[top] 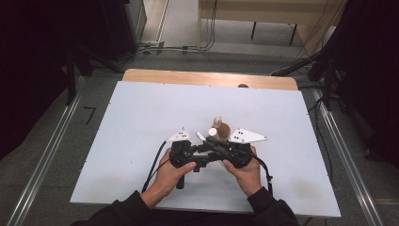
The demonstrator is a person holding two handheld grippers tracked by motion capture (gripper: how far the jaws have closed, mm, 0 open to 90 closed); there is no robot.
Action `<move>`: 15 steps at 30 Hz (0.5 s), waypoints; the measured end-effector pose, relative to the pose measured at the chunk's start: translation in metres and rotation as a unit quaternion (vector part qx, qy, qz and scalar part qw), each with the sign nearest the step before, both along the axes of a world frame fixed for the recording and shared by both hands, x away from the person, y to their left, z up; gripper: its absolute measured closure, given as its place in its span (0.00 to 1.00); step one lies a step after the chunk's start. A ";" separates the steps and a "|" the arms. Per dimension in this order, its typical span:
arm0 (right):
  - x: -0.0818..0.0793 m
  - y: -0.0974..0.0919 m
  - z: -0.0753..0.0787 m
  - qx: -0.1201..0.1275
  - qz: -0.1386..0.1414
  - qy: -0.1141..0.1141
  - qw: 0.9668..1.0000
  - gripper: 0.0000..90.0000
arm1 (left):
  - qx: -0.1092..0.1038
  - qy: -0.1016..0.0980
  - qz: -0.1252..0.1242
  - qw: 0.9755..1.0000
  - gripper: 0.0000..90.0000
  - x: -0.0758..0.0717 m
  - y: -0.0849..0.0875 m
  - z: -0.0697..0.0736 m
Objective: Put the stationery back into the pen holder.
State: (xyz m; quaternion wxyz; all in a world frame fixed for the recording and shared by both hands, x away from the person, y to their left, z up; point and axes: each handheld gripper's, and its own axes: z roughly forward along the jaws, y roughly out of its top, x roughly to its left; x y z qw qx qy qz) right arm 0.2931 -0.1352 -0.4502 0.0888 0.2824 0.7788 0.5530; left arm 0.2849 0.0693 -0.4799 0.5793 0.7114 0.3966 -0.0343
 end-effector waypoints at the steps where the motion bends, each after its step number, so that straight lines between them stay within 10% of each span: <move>1: 0.000 0.000 0.000 0.002 0.000 0.001 1.000 0.86 | -0.002 -0.001 -0.002 1.000 0.48 0.000 0.001 0.000; 15: -0.001 -0.002 0.002 0.010 0.000 0.000 1.000 0.85 | -0.023 0.011 -0.006 1.000 0.78 0.002 0.007 0.002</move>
